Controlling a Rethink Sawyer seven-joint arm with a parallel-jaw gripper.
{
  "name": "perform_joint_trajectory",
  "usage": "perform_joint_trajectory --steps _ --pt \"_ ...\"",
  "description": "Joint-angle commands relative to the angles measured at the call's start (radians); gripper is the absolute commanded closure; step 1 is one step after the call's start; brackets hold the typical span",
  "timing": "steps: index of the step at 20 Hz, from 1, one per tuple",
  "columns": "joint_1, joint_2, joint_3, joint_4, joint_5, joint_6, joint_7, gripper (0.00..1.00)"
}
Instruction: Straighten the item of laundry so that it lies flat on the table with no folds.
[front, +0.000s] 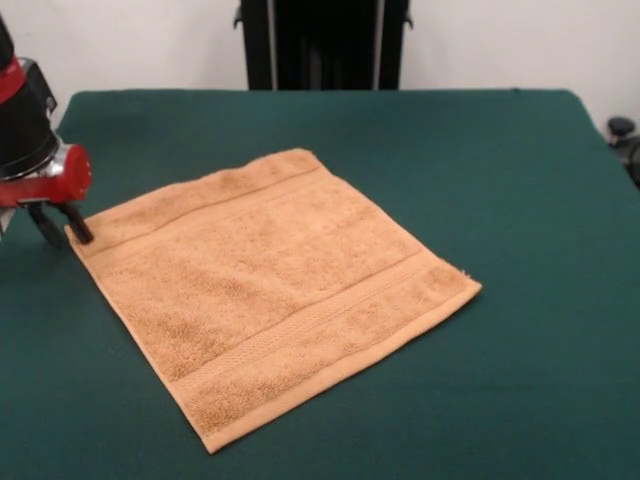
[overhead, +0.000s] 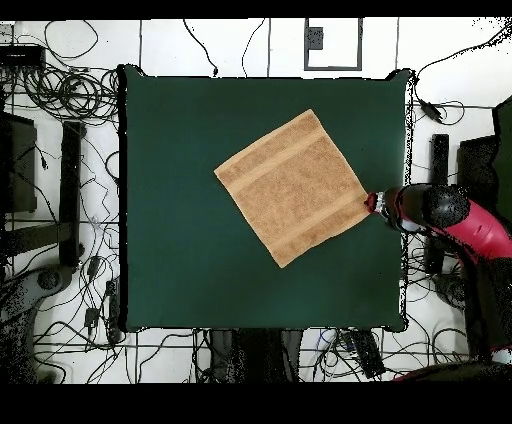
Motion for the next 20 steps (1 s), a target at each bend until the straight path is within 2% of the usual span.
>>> perform_joint_trajectory --steps 1,3,6,9,13,15,18,20 --pt "0.046 0.067 -0.035 0.018 0.034 -0.030 0.183 0.00" --pt "0.051 0.071 -0.041 0.011 0.044 -0.026 0.180 0.00" --pt "0.055 0.058 -0.046 0.032 0.041 -0.107 0.200 0.00" --pt "0.057 0.051 -0.053 0.045 0.044 -0.129 0.209 0.00" --pt "0.046 0.015 -0.041 0.083 0.001 -0.279 0.176 0.00" --pt "0.059 -0.057 -0.065 0.122 -0.041 -0.329 0.172 0.00" --pt "0.103 -0.243 -0.145 0.236 -0.037 -0.244 0.200 0.00" --pt "0.122 -0.307 -0.177 0.276 -0.025 -0.207 0.205 0.00"
